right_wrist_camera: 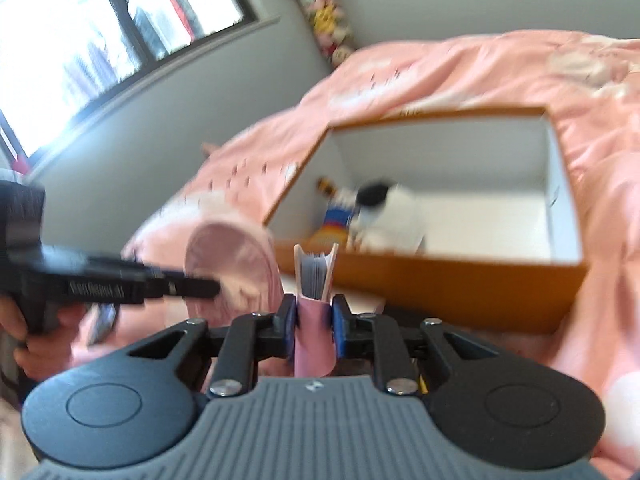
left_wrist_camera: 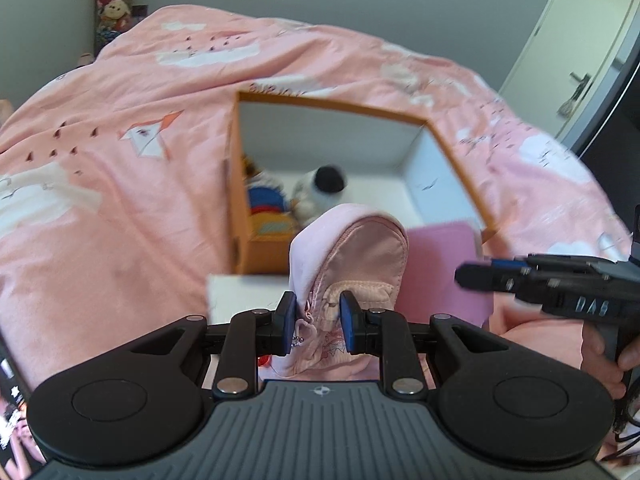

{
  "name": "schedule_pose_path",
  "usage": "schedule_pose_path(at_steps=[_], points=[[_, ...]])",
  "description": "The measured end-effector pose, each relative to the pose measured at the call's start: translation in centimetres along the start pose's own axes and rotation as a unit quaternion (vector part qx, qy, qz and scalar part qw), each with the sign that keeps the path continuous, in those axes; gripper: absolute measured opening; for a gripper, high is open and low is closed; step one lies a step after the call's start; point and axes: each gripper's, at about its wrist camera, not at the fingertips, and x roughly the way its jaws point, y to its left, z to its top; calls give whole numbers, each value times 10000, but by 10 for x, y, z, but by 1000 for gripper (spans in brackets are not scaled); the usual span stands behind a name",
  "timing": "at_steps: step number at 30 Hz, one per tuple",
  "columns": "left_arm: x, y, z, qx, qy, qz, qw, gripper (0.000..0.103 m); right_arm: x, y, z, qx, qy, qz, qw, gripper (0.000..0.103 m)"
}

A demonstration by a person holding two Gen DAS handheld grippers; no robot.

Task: Organize objects
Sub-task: 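Carry the pouch and card holder into the shoebox with both tools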

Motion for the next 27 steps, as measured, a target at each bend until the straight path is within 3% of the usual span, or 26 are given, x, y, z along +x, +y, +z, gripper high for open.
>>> schedule_pose_path(at_steps=[6,15,21,27], points=[[-2,-14,31,-108,-302,-467,9984,26,-34,-11,41,164,-465,-9,9988,20],[20,-18,79,-123,-574,-457,9972,26,-39,-31,95,240,-919,-444,9945,20],[37,4,108,-332,-561,-435,9969,26,2,-58,113,424,-288,-1053,9931,20],[62,18,121,-483,-289,-459,9974,26,52,-89,110,837,547,-937,9906,20]])
